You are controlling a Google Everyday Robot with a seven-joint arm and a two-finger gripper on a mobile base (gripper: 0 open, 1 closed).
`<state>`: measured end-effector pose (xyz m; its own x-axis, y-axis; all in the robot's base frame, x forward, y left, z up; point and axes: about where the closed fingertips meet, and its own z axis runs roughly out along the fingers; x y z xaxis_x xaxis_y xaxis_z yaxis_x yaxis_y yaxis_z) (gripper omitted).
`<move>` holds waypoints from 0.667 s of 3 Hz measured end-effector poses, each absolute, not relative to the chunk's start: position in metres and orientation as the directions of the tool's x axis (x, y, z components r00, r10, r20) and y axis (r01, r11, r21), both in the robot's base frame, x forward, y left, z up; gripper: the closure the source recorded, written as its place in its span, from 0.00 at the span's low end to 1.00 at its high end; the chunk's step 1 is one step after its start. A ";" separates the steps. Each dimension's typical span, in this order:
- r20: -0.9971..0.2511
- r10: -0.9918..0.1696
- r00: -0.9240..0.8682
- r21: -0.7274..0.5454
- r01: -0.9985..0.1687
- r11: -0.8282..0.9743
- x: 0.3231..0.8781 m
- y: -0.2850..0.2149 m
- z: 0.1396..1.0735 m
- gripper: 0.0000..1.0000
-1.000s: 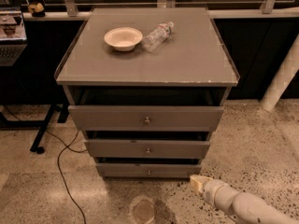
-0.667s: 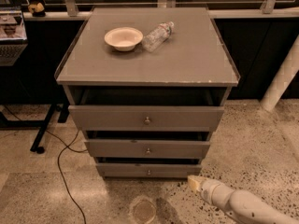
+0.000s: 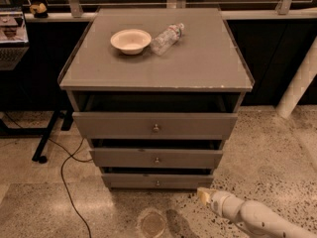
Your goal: Open bottom drawer
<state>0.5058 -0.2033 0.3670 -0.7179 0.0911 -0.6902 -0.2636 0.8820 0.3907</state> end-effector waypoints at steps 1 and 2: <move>-0.691 0.131 -0.711 0.390 -0.214 0.896 0.516 -0.210 0.349 1.00; -0.697 0.191 -0.691 0.394 -0.146 0.908 0.537 -0.217 0.324 1.00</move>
Offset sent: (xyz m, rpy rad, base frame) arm 0.0577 -0.0284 -0.0747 0.0120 -0.0247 -0.2423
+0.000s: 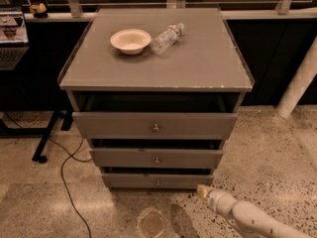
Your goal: Open bottom drawer
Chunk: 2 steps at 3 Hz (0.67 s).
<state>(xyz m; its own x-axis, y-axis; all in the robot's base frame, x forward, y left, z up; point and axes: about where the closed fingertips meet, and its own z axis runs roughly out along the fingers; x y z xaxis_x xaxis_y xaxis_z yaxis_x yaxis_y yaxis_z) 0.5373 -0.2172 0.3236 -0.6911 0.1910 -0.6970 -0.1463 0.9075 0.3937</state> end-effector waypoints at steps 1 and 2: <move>-0.690 0.222 -0.689 0.404 -0.112 0.908 0.554 -0.221 0.303 1.00; -0.679 0.233 -0.696 0.409 -0.096 0.907 0.571 -0.221 0.285 1.00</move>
Offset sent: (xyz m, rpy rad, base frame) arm 0.0546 -0.0074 -0.0593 0.0147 0.0363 -0.0620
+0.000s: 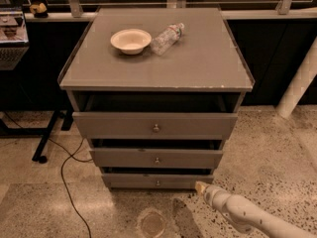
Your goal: Open bottom drawer
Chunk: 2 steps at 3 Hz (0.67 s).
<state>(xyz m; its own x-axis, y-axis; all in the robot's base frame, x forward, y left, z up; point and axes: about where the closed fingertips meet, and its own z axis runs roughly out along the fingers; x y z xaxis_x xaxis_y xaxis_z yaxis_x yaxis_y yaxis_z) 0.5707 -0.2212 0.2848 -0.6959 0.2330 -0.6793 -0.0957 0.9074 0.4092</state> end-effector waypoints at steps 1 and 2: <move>-0.656 0.208 -0.725 0.417 -0.119 0.901 0.607 -0.206 0.260 1.00; -0.657 0.207 -0.725 0.417 -0.121 0.901 0.609 -0.205 0.260 1.00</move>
Offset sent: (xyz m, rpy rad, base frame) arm 0.0554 0.0231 -0.0351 0.0046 0.0506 0.0700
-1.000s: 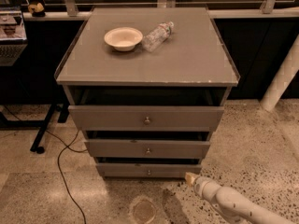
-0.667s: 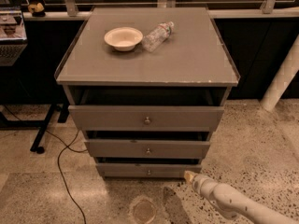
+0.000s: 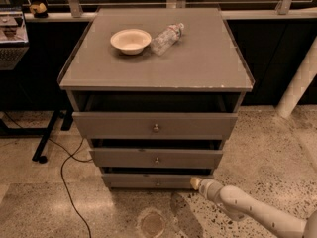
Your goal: Open bottom drawer
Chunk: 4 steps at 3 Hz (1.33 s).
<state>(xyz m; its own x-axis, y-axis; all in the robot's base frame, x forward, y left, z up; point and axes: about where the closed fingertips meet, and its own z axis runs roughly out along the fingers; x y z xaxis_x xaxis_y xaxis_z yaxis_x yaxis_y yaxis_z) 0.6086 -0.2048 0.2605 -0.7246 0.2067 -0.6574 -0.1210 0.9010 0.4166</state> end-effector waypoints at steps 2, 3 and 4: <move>-0.685 0.223 -0.694 0.400 -0.102 0.911 0.625 -0.203 0.247 1.00; -0.693 0.239 -0.681 0.397 -0.083 0.914 0.639 -0.207 0.236 1.00; -0.692 0.254 -0.676 0.403 -0.069 0.913 0.653 -0.210 0.225 1.00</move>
Offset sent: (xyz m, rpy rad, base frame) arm 0.0357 -0.0041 -0.0239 -0.0343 -0.0717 -0.0709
